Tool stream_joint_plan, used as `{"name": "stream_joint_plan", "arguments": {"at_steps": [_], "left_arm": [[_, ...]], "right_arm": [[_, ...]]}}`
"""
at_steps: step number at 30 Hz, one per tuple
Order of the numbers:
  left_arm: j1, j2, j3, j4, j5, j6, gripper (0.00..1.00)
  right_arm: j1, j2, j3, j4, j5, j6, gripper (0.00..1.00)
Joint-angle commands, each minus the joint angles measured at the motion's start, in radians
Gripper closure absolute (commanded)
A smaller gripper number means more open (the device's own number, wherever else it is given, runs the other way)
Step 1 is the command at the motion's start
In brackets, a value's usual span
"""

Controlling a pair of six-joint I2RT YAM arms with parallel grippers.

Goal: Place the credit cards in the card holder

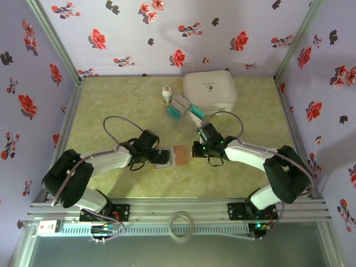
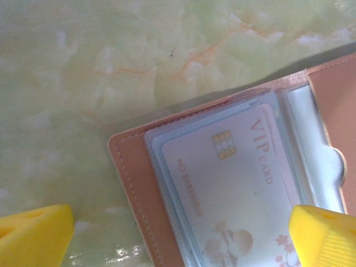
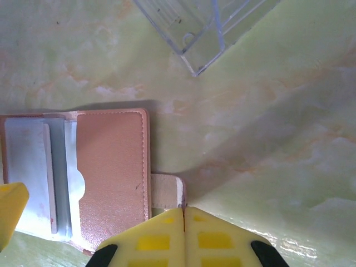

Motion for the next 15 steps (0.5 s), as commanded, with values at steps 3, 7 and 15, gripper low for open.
{"name": "stream_joint_plan", "arguments": {"at_steps": [3,7,15], "left_arm": [[-0.027,0.054,0.04,0.069,0.039,-0.012,0.0],[-0.035,0.065,0.053,0.076,0.04,-0.014,0.0],[-0.036,0.01,0.059,0.048,0.036,-0.01,0.0]], "right_arm": [[-0.008,0.027,-0.022,0.045,-0.032,0.02,1.0],[-0.008,0.031,-0.029,0.061,-0.04,0.028,1.0],[-0.008,0.031,-0.037,0.08,-0.051,0.038,1.0]]}}
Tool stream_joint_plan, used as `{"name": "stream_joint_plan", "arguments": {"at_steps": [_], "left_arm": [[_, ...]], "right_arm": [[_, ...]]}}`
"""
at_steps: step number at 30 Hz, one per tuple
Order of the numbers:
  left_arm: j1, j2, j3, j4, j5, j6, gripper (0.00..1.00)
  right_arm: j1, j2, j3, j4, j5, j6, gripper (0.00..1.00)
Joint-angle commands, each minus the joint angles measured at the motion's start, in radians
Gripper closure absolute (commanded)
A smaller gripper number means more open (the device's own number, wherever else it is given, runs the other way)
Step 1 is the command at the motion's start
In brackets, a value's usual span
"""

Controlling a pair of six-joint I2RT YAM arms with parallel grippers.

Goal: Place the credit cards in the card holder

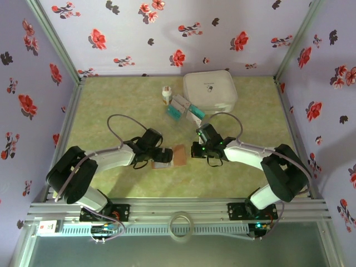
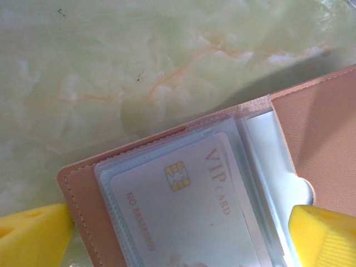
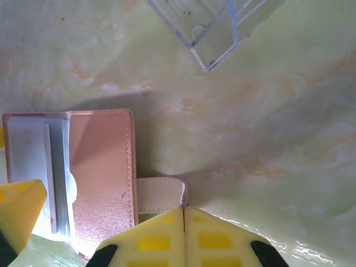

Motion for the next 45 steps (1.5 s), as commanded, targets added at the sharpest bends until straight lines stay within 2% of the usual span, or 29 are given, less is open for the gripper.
{"name": "stream_joint_plan", "arguments": {"at_steps": [1,12,23,32,34,45], "left_arm": [[-0.015,-0.047,0.023,0.016,0.033,-0.012,0.0],[-0.037,-0.145,0.064,-0.005,0.053,-0.044,0.0],[-0.119,-0.046,0.157,0.09,0.056,-0.106,0.0],[-0.13,0.06,0.074,0.263,0.048,-0.228,0.0],[-0.13,0.075,0.061,0.28,0.047,-0.243,0.0],[-0.13,0.116,0.017,0.327,0.034,-0.279,0.0]], "right_arm": [[-0.008,0.012,-0.017,0.025,-0.017,0.016,1.0],[-0.008,0.025,-0.015,0.044,-0.031,0.025,1.0],[-0.008,0.024,-0.017,0.051,-0.028,0.03,1.0],[-0.008,0.011,-0.036,0.055,-0.017,0.037,1.0],[-0.009,0.006,-0.037,0.053,-0.016,0.039,0.97],[-0.008,-0.034,-0.019,-0.002,0.006,0.024,0.69]]}}
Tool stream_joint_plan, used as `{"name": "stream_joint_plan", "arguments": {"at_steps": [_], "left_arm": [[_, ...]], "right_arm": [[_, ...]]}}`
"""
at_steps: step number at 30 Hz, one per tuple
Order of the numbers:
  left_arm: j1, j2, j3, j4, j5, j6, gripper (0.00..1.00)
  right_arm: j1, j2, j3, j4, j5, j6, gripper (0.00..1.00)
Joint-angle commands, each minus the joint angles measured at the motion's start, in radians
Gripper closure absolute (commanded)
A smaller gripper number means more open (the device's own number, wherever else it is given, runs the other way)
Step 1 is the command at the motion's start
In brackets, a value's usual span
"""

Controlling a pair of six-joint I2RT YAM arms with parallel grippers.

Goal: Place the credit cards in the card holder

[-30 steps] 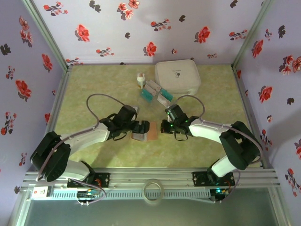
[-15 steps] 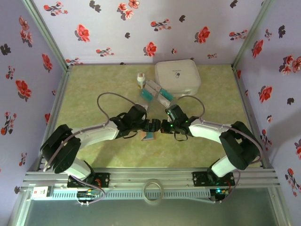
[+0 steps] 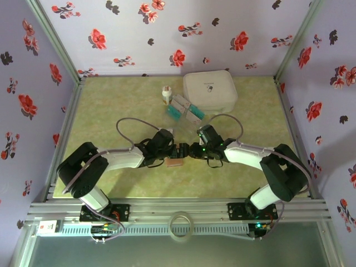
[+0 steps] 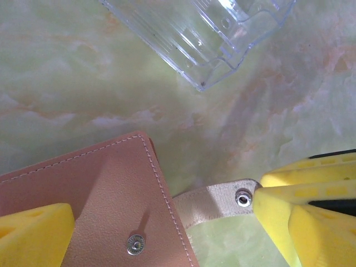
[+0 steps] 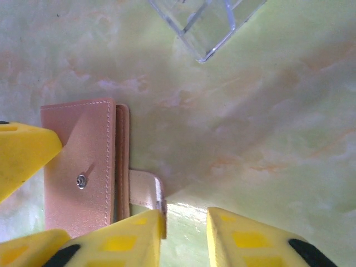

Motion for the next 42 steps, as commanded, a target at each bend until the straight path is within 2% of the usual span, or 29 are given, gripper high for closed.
{"name": "stream_joint_plan", "arguments": {"at_steps": [1,6,17,21,25,31,39,42], "left_arm": [[-0.008,0.014,-0.015,0.001,-0.016,-0.016,0.0],[-0.001,-0.015,0.04,-0.086,-0.017,0.036,0.0],[0.06,-0.126,0.119,-0.241,-0.017,0.158,0.0],[0.103,-0.179,0.124,-0.283,-0.019,0.197,0.0],[0.155,-0.234,0.109,-0.312,-0.025,0.228,0.0],[0.241,-0.315,0.068,-0.387,-0.063,0.262,0.0],[0.304,-0.377,-0.012,-0.444,-0.116,0.257,0.0],[0.318,-0.387,-0.024,-0.488,-0.193,0.221,0.0]], "right_arm": [[-0.004,-0.038,0.012,-0.042,0.022,-0.008,0.67],[-0.008,-0.072,0.041,-0.107,0.042,-0.035,0.59],[-0.019,-0.207,0.104,-0.192,0.069,-0.068,0.55],[-0.018,-0.23,0.124,-0.196,0.042,-0.073,0.55],[-0.001,-0.223,0.144,-0.192,0.02,-0.072,0.58],[0.095,-0.145,0.193,-0.186,0.037,-0.082,0.65],[0.231,0.022,0.323,-0.162,0.025,-0.106,0.85],[0.28,0.065,0.388,-0.163,0.027,-0.126,0.9]]}}
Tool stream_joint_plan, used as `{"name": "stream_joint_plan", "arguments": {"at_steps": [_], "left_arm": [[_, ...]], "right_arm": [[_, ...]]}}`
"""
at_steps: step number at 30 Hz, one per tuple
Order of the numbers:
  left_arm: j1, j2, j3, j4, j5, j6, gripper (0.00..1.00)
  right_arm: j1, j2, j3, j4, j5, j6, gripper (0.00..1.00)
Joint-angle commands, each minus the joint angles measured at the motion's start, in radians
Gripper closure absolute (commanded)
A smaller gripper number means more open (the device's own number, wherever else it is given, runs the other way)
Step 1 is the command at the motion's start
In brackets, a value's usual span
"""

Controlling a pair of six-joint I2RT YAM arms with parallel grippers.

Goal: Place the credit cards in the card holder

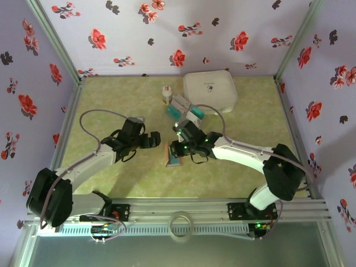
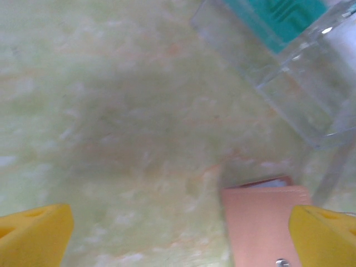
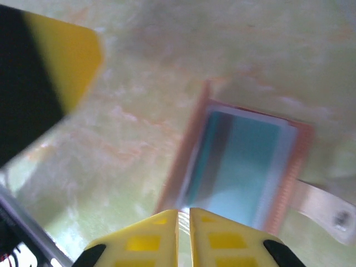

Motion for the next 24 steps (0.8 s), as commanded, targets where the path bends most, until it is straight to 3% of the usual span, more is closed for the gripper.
{"name": "stream_joint_plan", "arguments": {"at_steps": [1,9,24], "left_arm": [[0.03,-0.029,-0.018,-0.079,-0.102,-0.031,0.0],[0.092,-0.045,-0.033,-0.101,-0.118,-0.069,0.0],[0.073,-0.011,0.013,-0.076,0.007,0.046,0.0]], "right_arm": [[0.051,0.03,0.088,0.012,-0.007,-0.036,0.9],[0.083,0.162,0.125,0.001,-0.011,-0.049,1.0],[-0.015,0.093,-0.109,0.136,-0.016,0.004,1.0]]}}
